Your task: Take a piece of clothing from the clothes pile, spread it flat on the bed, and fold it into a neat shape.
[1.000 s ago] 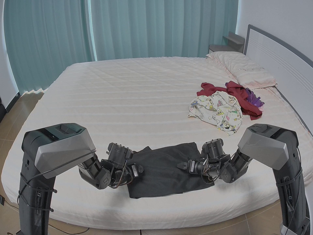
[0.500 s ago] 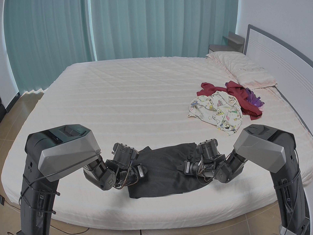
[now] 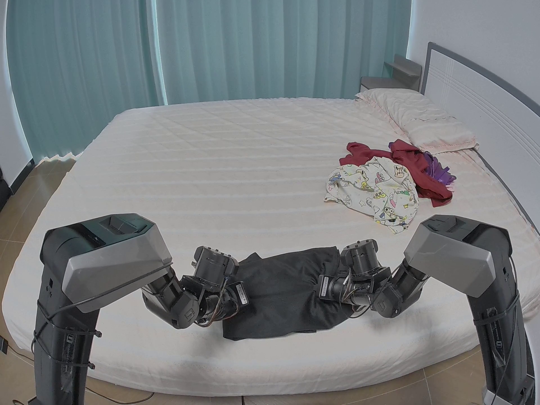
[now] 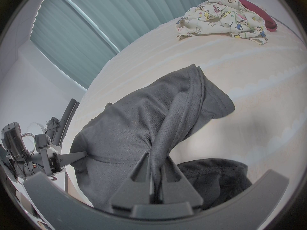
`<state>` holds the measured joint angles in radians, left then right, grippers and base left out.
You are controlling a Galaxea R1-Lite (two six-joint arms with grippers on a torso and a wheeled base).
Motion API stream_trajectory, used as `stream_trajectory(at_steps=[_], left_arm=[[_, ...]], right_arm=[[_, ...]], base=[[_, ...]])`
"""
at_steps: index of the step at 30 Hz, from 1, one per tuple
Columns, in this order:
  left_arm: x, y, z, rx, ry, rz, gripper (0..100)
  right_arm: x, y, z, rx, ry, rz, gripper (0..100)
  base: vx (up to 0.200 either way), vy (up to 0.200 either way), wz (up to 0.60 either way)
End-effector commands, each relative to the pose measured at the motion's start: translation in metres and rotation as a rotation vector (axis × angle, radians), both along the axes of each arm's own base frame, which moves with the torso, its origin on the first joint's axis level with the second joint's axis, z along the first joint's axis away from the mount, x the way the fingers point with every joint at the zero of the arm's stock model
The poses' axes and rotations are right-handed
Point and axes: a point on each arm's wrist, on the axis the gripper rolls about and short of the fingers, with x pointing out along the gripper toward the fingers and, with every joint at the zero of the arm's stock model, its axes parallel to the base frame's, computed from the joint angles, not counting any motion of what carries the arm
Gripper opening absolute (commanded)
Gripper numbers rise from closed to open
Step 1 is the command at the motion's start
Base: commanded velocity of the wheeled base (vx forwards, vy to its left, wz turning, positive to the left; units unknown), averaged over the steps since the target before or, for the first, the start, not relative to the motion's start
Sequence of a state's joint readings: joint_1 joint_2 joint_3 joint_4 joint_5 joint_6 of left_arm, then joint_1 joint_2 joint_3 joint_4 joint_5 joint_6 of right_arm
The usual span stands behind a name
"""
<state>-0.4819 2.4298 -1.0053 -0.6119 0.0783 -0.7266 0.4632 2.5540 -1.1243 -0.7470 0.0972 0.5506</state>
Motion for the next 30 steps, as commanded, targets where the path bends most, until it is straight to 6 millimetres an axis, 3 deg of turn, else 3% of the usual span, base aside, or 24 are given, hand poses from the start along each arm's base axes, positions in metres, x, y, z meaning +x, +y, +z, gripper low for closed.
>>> stream_trajectory(at_steps=[1,4,30], left_arm=[[0.000,0.000,0.010,-0.022,-0.014,0.018,0],[0.000,0.000,0.012,-0.033,-0.015,0.026,0],[-0.015,-0.015,0.036,-0.040,-0.025,-0.018,0]], right_arm=[[-0.003,-0.004,0.009,0.011,-0.015,-0.008,0],[-0.006,-0.005,0.013,0.015,-0.020,-0.005,0],[-0.022,-0.018,0.041,0.046,-0.043,-0.033,0]], base=[[0.000,0.000,0.00],[0.000,0.000,0.00],[0.000,-0.200,0.00]])
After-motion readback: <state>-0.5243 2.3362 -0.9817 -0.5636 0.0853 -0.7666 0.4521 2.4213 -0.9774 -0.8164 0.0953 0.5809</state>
